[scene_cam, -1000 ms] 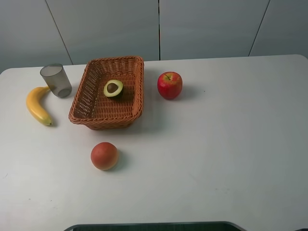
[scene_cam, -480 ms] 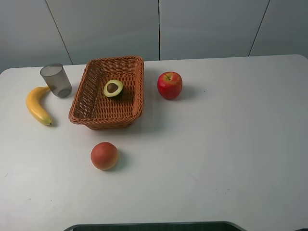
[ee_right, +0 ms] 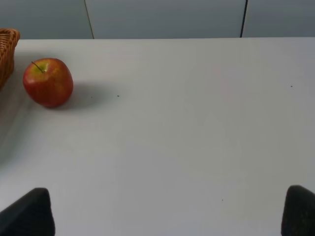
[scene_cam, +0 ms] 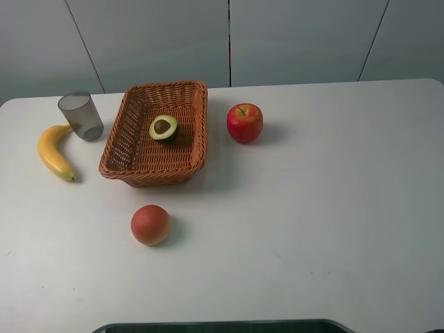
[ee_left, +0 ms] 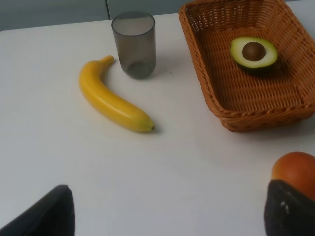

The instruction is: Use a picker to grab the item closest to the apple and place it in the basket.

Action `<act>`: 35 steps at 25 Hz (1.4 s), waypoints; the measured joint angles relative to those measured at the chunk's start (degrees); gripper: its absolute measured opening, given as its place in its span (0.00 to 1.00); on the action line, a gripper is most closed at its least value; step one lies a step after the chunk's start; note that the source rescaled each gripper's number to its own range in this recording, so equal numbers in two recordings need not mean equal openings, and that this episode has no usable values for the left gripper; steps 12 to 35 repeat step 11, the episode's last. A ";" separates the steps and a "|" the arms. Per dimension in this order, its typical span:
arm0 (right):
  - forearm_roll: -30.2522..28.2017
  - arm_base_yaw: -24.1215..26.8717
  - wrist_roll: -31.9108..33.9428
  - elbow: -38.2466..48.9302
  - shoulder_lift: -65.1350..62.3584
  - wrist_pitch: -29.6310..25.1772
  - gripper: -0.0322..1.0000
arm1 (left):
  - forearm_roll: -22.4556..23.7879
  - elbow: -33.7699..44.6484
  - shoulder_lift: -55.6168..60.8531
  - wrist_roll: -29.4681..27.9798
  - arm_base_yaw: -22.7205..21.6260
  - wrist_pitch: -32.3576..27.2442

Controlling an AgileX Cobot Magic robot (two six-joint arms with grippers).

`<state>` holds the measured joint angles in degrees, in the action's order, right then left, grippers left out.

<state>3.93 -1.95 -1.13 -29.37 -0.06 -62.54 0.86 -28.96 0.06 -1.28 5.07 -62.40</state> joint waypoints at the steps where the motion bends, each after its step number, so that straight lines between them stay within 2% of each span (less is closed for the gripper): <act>1: 0.00 0.00 0.00 0.00 0.00 0.00 1.00 | 0.00 0.00 0.00 0.00 0.00 0.00; 35: 0.00 0.00 0.00 0.00 0.00 0.00 1.00 | 0.00 0.00 0.00 0.00 0.00 0.00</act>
